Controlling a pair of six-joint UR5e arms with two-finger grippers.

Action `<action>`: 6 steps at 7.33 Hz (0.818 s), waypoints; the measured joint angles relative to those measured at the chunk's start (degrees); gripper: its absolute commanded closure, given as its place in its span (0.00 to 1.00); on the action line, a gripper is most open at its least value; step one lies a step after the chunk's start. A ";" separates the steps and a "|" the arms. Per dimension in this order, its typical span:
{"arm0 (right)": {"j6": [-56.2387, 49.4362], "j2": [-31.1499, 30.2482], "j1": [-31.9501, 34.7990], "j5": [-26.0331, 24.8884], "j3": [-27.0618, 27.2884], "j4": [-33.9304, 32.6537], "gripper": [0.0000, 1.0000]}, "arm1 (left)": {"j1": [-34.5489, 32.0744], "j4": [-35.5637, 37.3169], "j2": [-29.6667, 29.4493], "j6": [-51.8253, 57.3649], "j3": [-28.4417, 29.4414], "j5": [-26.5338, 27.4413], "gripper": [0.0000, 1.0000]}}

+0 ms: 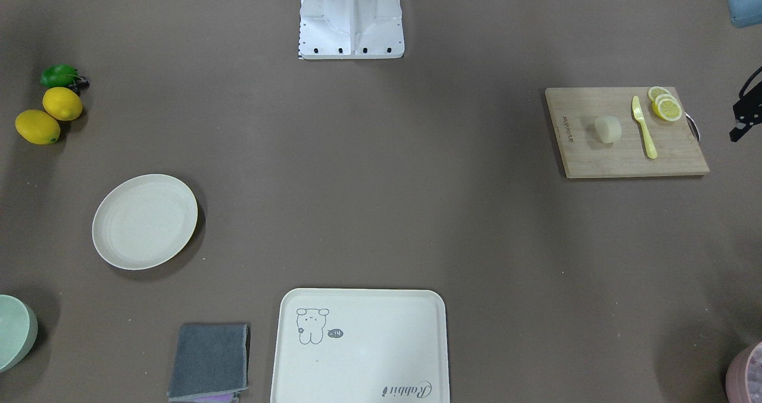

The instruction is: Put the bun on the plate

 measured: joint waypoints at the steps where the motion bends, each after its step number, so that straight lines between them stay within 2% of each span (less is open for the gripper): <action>1: 0.03 0.30 1.00 1.76 -0.09 0.38 0.00 | -0.33 -3.97 -2.09 -1.11 2.00 -0.10 0.03; 4: 3.64 -0.57 0.98 5.82 -2.69 7.71 0.00 | -0.61 -8.04 -2.65 -3.92 1.02 -2.93 0.02; 6: 17.67 -0.52 -6.19 4.93 -3.38 13.38 0.01 | -0.19 -8.63 -1.54 -5.22 -0.44 -3.46 0.02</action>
